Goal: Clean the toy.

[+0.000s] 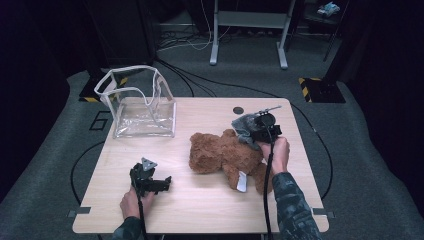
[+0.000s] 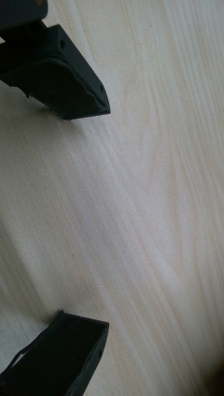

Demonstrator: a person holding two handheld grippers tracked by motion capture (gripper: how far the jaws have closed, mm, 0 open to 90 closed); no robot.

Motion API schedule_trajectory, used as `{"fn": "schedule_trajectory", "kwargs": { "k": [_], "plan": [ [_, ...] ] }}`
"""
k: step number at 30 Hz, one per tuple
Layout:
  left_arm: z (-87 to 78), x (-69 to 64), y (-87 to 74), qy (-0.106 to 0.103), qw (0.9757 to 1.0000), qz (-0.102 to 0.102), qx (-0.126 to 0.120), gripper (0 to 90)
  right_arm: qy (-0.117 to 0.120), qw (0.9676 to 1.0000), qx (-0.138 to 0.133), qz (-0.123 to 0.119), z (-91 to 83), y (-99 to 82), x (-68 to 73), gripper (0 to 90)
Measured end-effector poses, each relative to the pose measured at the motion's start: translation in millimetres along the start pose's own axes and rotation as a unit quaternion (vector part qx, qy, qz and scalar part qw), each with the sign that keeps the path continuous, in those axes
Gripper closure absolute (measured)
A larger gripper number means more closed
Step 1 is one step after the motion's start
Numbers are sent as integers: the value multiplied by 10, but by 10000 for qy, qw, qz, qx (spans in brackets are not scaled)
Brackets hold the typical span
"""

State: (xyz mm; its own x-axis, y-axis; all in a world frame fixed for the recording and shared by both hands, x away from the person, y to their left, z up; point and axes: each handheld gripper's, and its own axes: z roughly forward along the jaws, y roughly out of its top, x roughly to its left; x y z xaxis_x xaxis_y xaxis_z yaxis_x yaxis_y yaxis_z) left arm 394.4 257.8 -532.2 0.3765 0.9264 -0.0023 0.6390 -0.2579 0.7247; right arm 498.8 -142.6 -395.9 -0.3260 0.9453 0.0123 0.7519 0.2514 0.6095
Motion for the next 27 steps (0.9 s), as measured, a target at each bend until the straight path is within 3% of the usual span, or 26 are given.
{"fn": "schedule_trajectory", "kwargs": {
  "k": [3,9,14,19,20,22,26,27],
  "plan": [
    [1,-1,-1,12,10000,-1,-7,0,-24,9999,-7,145,13,-73,-117,716],
    [-1,1,1,-3,10000,4,7,0,-36,9995,-2,317,-19,-107,-174,716],
    [-1,2,1,-4,10000,10,8,0,182,9988,-384,242,-210,-95,-132,717],
    [-1,1,1,-4,10000,5,8,0,404,9973,-617,65,-346,-63,42,716],
    [-1,1,1,-5,10000,5,8,0,531,9963,-668,-78,-376,-47,158,716],
    [-1,1,1,-5,10000,4,7,0,563,9960,-675,-150,-380,-42,207,716],
    [-1,1,1,-4,10000,5,8,0,784,9939,-530,-574,-268,-36,518,714],
    [-1,1,1,-4,10000,5,8,0,816,9939,-486,-559,-241,-41,559,713]
  ]
}}
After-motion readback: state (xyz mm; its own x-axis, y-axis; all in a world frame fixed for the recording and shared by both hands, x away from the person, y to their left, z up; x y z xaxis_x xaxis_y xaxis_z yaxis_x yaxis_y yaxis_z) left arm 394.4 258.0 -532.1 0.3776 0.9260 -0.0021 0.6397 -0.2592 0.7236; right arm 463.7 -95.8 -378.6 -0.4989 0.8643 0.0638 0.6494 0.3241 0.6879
